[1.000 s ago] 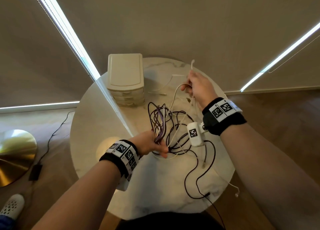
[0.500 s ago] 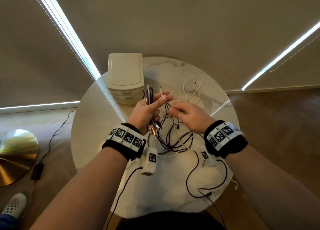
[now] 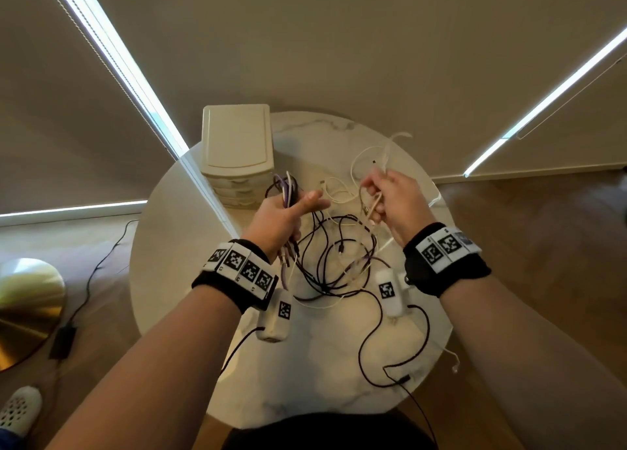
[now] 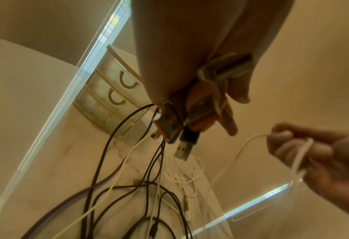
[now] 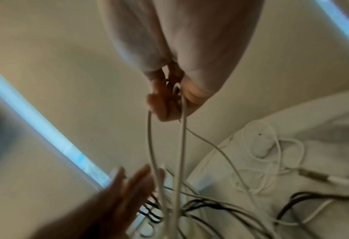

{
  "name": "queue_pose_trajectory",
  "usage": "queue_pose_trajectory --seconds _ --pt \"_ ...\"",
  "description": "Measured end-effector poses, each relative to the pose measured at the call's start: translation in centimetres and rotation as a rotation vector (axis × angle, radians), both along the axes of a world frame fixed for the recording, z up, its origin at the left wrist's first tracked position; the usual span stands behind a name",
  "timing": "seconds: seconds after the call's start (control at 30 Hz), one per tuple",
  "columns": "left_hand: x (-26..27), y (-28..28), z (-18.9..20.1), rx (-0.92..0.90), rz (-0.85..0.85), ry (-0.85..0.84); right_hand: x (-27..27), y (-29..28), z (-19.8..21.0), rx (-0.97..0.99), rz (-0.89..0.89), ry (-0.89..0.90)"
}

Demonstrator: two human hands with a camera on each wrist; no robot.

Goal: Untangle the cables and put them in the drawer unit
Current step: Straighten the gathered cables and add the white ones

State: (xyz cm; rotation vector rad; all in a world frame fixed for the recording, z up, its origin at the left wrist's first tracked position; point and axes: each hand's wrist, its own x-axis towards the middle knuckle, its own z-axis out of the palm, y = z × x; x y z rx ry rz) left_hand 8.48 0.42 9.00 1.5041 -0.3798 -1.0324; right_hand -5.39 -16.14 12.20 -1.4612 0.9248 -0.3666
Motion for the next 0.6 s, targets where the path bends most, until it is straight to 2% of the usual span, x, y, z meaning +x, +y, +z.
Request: queue_pose_trajectory --seconds 0.1,0.2,0.3,0.4,0.5,0.6 --pt "-1.7 0.0 0.2 -0.038 -0.162 0.021 1.3 0.0 1.7 0.340 -0.158 -0.308" --pt "-2.8 -0.3 0.4 -0.064 -0.334 0.011 2.1 0.3 2.5 0.433 -0.169 -0.423" --pt "-2.5 -0.1 0.5 -0.015 -0.409 -0.027 2.2 0.0 2.9 0.379 -0.222 -0.412" --pt "-1.4 0.7 0.2 -0.009 -0.378 -0.023 1.8 -0.9 2.6 0.249 -0.311 -0.281" --pt "-0.2 1.1 0.1 0.009 -0.401 -0.005 1.3 -0.8 1.8 0.227 -0.378 -0.226" --pt "0.4 1.2 0.1 0.099 -0.444 -0.079 1.3 -0.7 0.9 0.213 -0.423 -0.194"
